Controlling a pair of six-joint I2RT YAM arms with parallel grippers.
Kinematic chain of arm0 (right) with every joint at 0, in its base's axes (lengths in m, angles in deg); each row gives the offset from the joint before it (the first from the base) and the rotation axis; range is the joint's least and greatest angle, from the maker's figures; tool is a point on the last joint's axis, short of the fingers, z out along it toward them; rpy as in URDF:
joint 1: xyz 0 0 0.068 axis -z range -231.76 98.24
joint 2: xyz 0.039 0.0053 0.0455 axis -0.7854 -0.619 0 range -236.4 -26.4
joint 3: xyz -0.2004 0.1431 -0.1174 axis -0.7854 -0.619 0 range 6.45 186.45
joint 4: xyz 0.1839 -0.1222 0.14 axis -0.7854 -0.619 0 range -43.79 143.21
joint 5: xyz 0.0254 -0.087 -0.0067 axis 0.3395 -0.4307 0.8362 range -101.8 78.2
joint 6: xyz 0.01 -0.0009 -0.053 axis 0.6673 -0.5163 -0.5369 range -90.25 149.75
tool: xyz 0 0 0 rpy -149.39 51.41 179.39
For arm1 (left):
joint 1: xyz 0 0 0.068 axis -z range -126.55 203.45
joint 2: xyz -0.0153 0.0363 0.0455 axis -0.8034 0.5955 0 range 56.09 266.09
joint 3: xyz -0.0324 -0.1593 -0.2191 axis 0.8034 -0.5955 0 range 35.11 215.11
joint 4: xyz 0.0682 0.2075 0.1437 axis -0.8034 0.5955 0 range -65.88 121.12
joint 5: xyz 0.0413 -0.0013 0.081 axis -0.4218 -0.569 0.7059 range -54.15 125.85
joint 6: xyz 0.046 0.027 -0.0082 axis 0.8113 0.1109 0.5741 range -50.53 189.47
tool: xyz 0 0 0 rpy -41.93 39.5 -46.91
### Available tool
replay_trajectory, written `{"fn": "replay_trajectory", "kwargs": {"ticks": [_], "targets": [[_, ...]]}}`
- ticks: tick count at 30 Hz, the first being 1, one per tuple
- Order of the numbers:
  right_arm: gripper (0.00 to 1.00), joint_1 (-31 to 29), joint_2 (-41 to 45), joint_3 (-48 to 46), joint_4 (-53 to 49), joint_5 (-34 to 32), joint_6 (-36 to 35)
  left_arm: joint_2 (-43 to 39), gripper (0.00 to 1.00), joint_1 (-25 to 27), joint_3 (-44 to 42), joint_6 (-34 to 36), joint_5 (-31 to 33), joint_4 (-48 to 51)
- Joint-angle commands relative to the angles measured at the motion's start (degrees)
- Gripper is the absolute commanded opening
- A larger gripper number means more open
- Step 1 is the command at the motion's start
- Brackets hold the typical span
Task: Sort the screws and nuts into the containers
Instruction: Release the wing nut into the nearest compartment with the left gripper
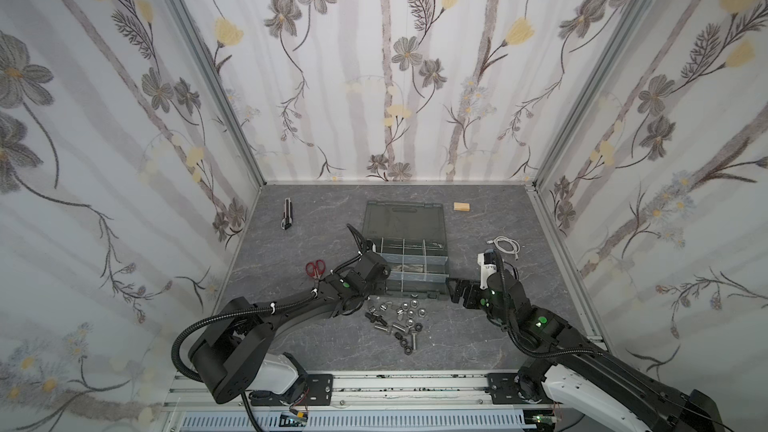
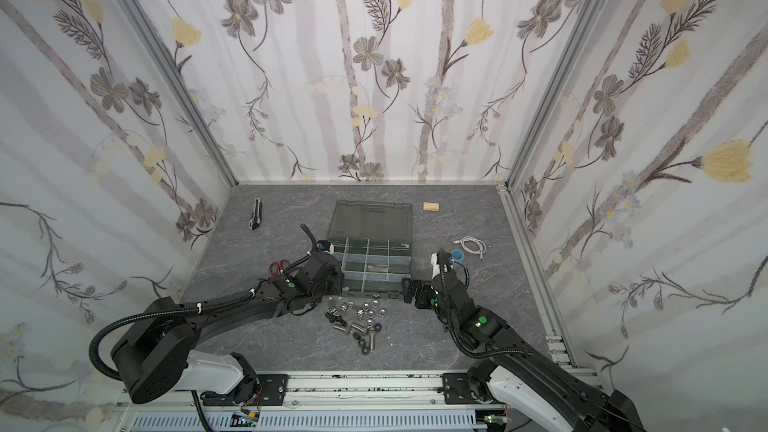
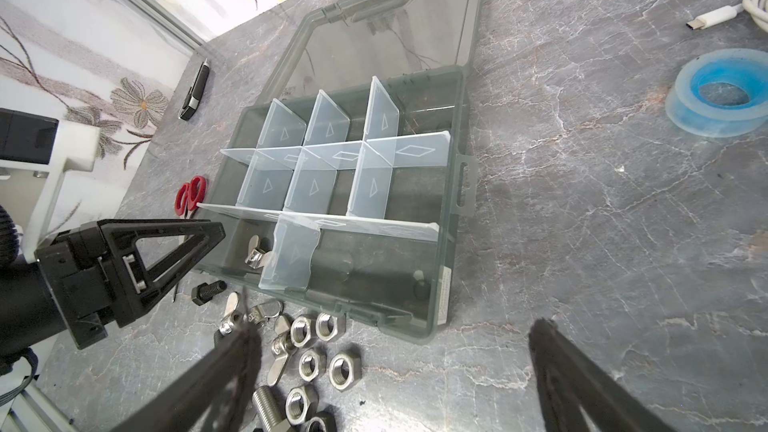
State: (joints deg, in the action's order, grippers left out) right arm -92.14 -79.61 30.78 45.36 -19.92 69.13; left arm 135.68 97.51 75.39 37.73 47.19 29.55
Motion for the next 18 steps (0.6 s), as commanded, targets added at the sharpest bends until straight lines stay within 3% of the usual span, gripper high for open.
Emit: {"fn": "replay_trajectory", "kwargs": {"ticks": [1, 18], "targets": [[1.00, 0.00, 0.21, -0.21, 1.01, -1.37, -0.44, -0.97, 0.42, -0.09, -0.38, -0.65, 0.23, -1.04], [1.00, 0.04, -0.14, 0.01, 1.28, -0.49, -0.18, -7.26, 0.41, 2.35, -5.82, -5.71, -0.57, 0.31]]}}
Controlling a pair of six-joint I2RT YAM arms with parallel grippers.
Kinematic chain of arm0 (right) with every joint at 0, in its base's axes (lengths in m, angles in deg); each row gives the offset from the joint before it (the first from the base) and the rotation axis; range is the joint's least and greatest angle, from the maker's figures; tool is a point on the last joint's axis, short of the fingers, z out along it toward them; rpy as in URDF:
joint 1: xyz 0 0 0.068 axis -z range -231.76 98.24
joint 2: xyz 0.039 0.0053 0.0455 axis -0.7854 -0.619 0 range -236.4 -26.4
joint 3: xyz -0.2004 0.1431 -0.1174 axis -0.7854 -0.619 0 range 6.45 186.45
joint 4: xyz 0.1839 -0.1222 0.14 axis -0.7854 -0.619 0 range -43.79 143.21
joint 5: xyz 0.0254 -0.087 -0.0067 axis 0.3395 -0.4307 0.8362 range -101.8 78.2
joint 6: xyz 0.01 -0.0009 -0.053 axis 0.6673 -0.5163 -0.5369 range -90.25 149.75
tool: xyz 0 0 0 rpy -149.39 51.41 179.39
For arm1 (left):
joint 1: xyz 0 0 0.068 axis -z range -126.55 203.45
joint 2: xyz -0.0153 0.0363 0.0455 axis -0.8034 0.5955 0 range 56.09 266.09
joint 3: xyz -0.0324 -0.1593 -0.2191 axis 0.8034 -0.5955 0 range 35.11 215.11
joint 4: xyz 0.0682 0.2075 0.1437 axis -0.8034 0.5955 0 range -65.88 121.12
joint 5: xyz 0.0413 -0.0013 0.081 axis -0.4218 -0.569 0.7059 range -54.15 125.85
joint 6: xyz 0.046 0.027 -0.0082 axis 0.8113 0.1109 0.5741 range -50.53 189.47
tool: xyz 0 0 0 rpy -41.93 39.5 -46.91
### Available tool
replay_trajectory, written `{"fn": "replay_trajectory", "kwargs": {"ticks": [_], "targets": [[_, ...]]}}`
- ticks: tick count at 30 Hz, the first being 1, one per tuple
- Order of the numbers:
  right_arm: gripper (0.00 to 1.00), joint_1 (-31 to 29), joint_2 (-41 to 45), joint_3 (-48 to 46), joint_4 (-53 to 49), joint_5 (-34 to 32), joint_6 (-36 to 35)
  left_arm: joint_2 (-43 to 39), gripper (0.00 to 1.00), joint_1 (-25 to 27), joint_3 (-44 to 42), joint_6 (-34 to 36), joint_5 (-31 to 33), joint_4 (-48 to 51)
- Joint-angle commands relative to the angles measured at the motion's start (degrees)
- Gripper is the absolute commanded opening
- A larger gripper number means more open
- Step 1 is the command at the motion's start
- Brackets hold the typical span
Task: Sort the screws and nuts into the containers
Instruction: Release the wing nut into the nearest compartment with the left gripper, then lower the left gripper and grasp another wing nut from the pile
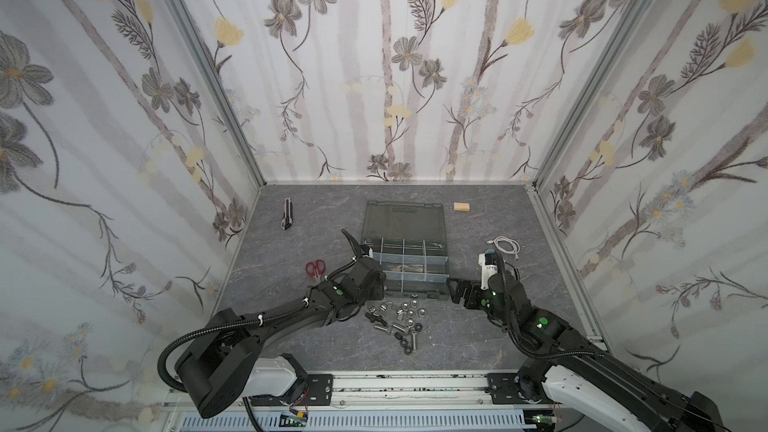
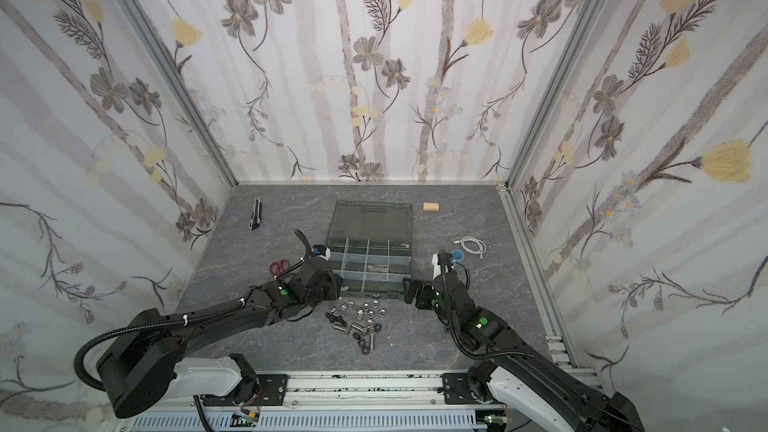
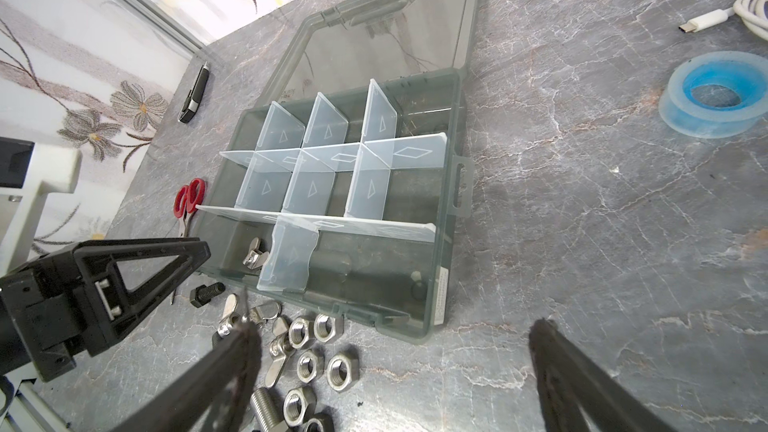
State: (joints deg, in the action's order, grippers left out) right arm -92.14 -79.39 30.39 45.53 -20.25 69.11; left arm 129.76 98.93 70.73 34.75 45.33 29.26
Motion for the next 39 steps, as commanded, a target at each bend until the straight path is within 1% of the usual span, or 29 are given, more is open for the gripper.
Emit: {"fn": "replay_trajectory", "kwargs": {"ticks": [1, 2, 6, 11, 15, 21, 24, 28, 39], "targets": [[1.00, 0.04, -0.36, 0.44, 1.11, -0.03, -0.14, -1.34, 0.41, 1.53, -1.61, -3.29, 1.50, 0.91], [1.00, 0.04, -0.36, 0.34, 1.17, -0.07, -0.22, -3.26, 0.41, 2.16, -1.97, -4.07, 1.72, 1.65], [1.00, 0.01, -0.52, -0.58, 3.31, -0.57, -1.00, -5.64, 0.41, 5.41, -3.08, -7.21, 3.47, 4.67], [1.00, 0.04, -2.43, -0.55, 5.41, 0.40, -0.62, -6.28, 0.41, 6.45, -5.88, -11.33, 2.92, 4.96], [1.00, 0.02, -3.26, 0.31, 4.26, 1.57, -0.54, -4.07, 0.41, 7.51, -5.89, -12.30, 2.83, 4.92], [1.00, 0.03, -2.04, -0.74, 4.47, 1.24, -0.65, -0.39, 0.39, 8.04, -5.07, -12.87, 3.25, 4.91], [1.00, 0.02, -1.57, -1.09, 4.60, 1.15, -0.50, 0.11, 0.38, 8.05, -5.57, -13.71, 4.18, 4.87], [1.00, -0.02, -1.33, -1.10, 4.39, 0.99, -0.57, 1.75, 0.38, 8.05, -5.22, -13.14, 4.16, 4.87], [1.00, 0.03, -1.15, -1.50, 4.60, 0.63, -0.65, 6.68, 0.33, 8.57, -3.82, -13.09, 5.43, 4.96]]}}
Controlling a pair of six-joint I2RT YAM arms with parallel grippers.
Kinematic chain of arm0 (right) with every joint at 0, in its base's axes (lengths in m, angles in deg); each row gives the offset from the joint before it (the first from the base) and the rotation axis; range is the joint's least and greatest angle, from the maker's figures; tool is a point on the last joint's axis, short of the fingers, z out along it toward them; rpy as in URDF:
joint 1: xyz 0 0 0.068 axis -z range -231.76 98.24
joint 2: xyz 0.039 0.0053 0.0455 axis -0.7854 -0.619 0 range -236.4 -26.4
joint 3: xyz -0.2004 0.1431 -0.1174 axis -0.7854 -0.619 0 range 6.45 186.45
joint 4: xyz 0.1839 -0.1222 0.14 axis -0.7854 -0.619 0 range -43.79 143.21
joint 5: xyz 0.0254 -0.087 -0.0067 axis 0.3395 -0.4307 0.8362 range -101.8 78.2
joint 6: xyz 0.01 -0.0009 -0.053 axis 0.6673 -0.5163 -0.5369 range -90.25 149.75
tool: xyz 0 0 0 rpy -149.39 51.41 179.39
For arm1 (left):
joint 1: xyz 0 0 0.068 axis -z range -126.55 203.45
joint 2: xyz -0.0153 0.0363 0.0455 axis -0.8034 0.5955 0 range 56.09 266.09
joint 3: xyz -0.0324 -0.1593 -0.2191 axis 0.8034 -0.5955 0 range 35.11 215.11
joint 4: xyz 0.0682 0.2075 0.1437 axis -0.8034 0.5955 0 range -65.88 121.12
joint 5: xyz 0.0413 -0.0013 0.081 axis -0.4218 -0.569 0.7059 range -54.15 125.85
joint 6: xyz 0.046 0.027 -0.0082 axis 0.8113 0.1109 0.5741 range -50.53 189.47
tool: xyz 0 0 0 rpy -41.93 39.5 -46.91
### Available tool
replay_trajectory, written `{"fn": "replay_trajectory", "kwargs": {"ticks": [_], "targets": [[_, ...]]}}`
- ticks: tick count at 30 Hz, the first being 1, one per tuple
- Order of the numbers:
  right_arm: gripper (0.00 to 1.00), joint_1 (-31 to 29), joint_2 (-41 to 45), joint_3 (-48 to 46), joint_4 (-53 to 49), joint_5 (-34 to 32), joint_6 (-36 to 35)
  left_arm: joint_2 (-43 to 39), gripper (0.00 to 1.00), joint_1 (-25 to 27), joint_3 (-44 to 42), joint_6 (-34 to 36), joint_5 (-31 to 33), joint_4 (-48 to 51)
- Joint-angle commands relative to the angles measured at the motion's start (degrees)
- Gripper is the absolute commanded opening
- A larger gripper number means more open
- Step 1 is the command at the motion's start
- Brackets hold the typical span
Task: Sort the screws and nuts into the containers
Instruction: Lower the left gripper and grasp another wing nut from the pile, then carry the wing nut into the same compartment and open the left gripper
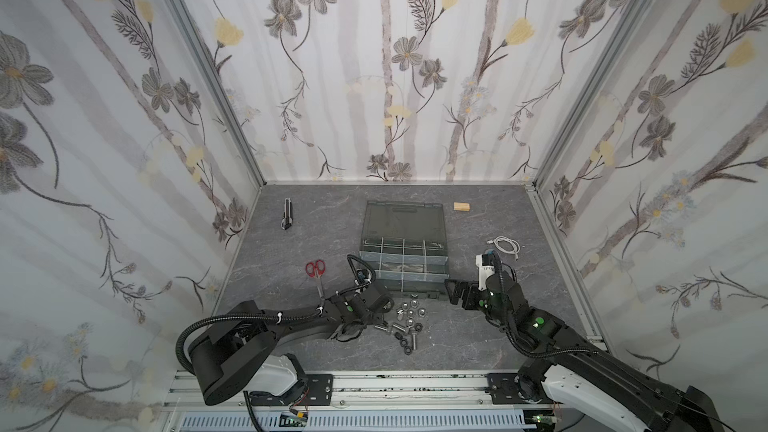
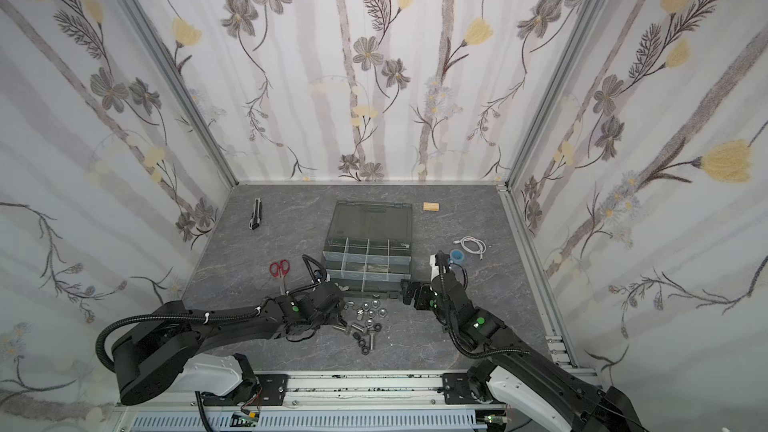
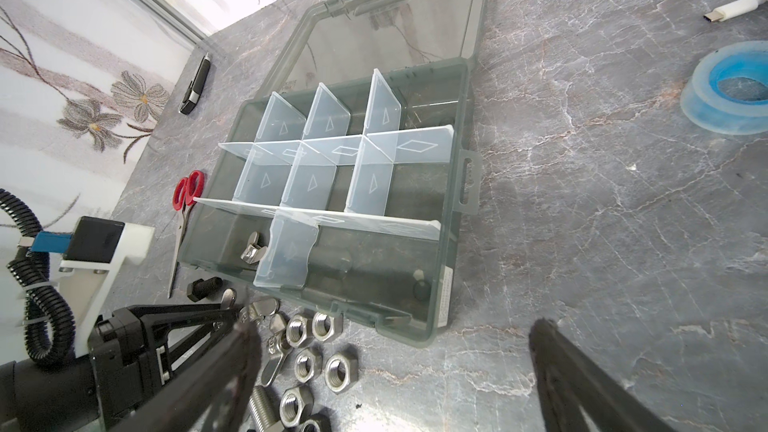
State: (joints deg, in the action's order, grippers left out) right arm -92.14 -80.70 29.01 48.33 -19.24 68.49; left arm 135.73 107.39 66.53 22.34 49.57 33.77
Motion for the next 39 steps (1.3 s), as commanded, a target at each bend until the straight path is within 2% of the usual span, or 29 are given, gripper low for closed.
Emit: {"fn": "replay_trajectory", "kwargs": {"ticks": [1, 7, 12, 30, 39], "targets": [[1.00, 0.04, 0.18, -0.19, 1.79, -0.38, 0.00, 1.08, 0.32, 0.14, 0.43, -0.61, 1.23, 0.46], [1.00, 0.04, 1.02, -1.00, 1.75, -0.71, 0.03, 2.54, 0.22, 0.38, 0.09, -0.59, 1.26, 1.14], [1.00, 0.02, 1.77, -1.63, 1.90, -1.31, 0.19, 1.63, 0.18, 0.46, -0.41, -0.59, 2.14, 2.77], [1.00, -0.01, 1.48, -1.97, 2.47, -1.08, 0.42, -7.30, 0.14, 0.43, -0.31, 1.76, 2.13, 5.20], [1.00, 0.03, 1.81, -1.96, 2.33, -1.09, 0.50, -11.16, 0.14, 0.39, 3.69, 4.46, 0.65, 5.99]]}}
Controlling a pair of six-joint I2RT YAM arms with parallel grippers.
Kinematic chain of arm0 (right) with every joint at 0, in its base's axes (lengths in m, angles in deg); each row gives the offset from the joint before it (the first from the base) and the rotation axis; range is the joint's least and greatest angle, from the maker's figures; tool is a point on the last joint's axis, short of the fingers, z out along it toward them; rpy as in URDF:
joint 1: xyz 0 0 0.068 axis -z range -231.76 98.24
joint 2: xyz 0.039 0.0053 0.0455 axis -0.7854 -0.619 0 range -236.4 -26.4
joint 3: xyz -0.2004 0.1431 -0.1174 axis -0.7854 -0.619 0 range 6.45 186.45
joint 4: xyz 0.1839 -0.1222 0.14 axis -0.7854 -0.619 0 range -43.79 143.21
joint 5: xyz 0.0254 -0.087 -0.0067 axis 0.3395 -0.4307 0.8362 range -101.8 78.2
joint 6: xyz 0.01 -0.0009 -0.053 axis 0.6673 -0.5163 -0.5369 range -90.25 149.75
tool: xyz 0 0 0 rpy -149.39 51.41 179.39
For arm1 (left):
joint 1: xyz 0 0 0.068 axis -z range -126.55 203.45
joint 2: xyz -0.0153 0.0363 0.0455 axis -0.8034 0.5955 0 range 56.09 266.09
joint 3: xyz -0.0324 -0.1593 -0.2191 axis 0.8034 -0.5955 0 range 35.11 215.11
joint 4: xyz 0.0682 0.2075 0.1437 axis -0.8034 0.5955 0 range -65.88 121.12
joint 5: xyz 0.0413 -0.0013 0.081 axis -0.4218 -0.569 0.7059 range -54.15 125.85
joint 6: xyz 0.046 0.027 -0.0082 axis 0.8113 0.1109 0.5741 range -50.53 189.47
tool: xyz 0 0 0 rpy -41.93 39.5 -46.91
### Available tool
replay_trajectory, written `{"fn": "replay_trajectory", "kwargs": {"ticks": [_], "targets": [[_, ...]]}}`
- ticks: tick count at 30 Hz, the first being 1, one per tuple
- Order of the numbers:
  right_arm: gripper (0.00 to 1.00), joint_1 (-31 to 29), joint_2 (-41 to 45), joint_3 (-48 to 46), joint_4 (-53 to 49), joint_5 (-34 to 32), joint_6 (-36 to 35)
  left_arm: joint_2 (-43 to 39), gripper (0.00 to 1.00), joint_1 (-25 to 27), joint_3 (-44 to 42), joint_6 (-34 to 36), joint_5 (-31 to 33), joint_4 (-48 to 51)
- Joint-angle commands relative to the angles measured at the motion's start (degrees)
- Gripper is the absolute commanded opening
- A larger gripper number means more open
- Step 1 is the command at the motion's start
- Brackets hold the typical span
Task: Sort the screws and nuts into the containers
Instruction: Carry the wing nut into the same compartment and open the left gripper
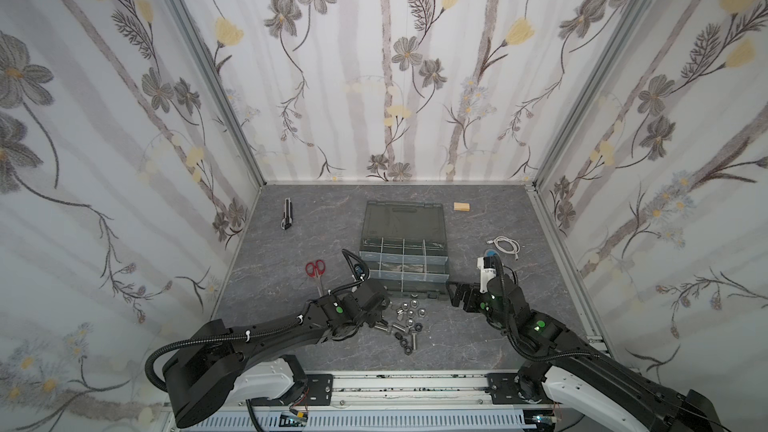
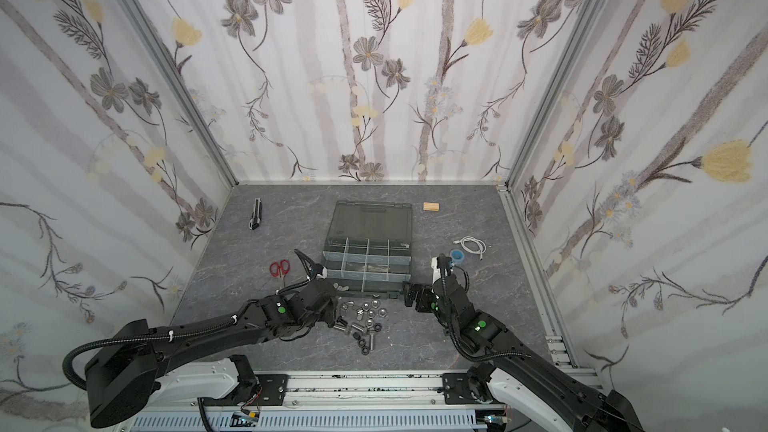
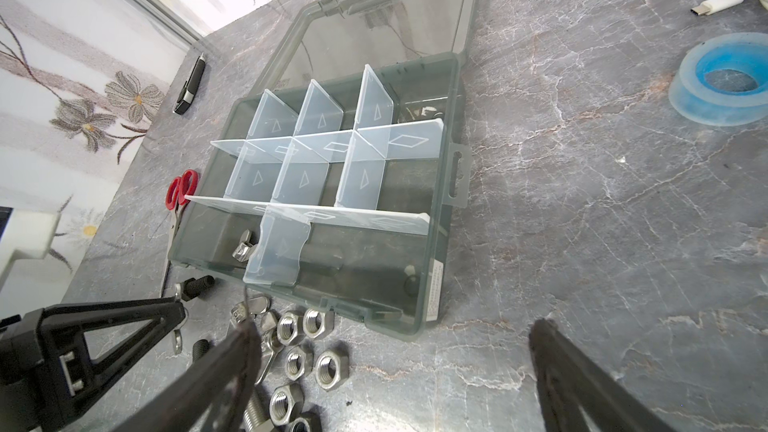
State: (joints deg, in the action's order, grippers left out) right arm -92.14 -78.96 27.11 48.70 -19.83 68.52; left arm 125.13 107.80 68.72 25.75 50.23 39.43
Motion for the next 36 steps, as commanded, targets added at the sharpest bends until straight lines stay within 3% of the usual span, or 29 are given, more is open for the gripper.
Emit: {"fn": "replay_trajectory", "kwargs": {"ticks": [1, 9, 21, 29, 36], "targets": [[1.00, -0.03, 0.08, 0.03, 1.92, -0.58, 0.44, -0.65, 0.14, 0.03, 2.29, 1.33, 0.19, 0.33], [1.00, -0.01, 0.35, 0.93, 0.95, -0.84, 0.30, 2.72, 0.15, -1.60, 10.01, 5.53, 3.98, -0.09], [1.00, 0.04, 1.75, 1.49, -0.76, -1.37, 0.47, 13.18, 0.15, -6.53, 13.18, 8.92, 0.90, -4.04], [1.00, 0.04, 1.67, 1.45, -1.11, -1.37, 0.51, 13.63, 0.33, -7.49, 12.13, 7.79, 1.27, -5.64], [1.00, 0.04, 1.75, 1.14, -1.38, -1.51, 0.68, 12.97, 0.39, -7.85, 10.70, 7.04, 1.04, -5.91]]}}
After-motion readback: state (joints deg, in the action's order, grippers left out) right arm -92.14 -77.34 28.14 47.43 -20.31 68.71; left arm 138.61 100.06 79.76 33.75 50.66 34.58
